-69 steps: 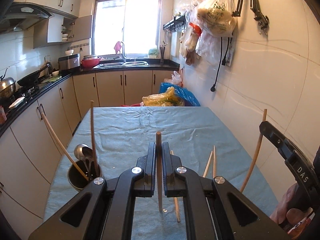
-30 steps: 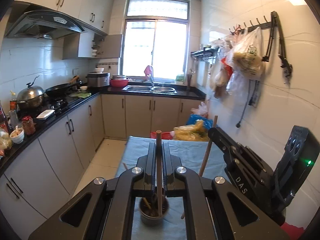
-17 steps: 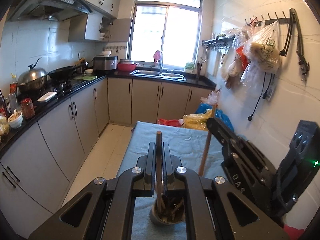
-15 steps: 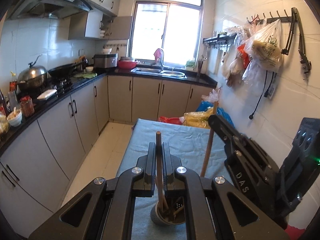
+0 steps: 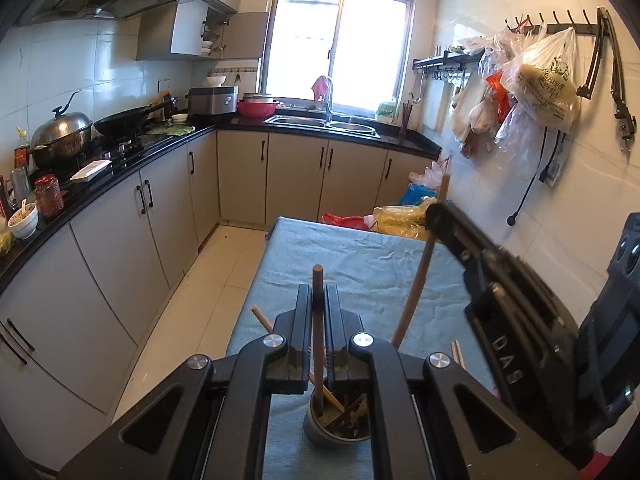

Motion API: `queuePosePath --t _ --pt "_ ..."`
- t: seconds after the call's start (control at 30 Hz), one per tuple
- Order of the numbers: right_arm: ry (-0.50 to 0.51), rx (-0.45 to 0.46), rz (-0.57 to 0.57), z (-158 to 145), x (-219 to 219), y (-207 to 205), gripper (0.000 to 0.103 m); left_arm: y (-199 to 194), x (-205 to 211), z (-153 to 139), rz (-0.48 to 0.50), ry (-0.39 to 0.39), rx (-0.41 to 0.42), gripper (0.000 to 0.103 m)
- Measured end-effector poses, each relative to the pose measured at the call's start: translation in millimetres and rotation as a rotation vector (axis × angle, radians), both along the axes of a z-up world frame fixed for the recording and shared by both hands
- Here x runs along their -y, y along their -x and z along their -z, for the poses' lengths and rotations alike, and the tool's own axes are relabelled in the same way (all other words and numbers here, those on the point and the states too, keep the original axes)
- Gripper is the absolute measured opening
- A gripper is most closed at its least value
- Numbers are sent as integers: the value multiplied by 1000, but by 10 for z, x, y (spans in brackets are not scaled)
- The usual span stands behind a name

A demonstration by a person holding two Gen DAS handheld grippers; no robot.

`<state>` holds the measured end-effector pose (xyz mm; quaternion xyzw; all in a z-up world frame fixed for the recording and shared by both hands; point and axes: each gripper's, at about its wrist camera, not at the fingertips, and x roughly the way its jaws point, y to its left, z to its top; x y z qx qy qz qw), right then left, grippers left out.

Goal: Organize utensils
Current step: 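Lower both chopsticks into the gray holder and open both tools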

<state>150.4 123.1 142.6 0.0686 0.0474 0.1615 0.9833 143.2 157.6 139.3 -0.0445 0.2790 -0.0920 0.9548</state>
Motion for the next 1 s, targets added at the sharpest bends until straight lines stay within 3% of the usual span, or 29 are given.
queuePosePath --t 0.33,0.43,0.57,0.7,0.83,1.0 --pt "13 -144 -18 266 40 -248 7 -154 -62 151 -25 0 -36 6" --pt "20 -147 -26 244 35 -231 8 -194 -82 178 -33 1 -45 6" --pt "9 -130 -31 165 62 -160 23 -212 -118 183 -43 13 -50 6" --pt "4 -101 -30 73 73 -47 24 -173 -141 144 -43 23 -38 7" --pt "-3 -84 -17 -15 144 114 29 -76 -164 83 -50 25 -10 21" --pt "36 -122 42 -54 288 318 32 184 -111 -5 -78 12 45 26"
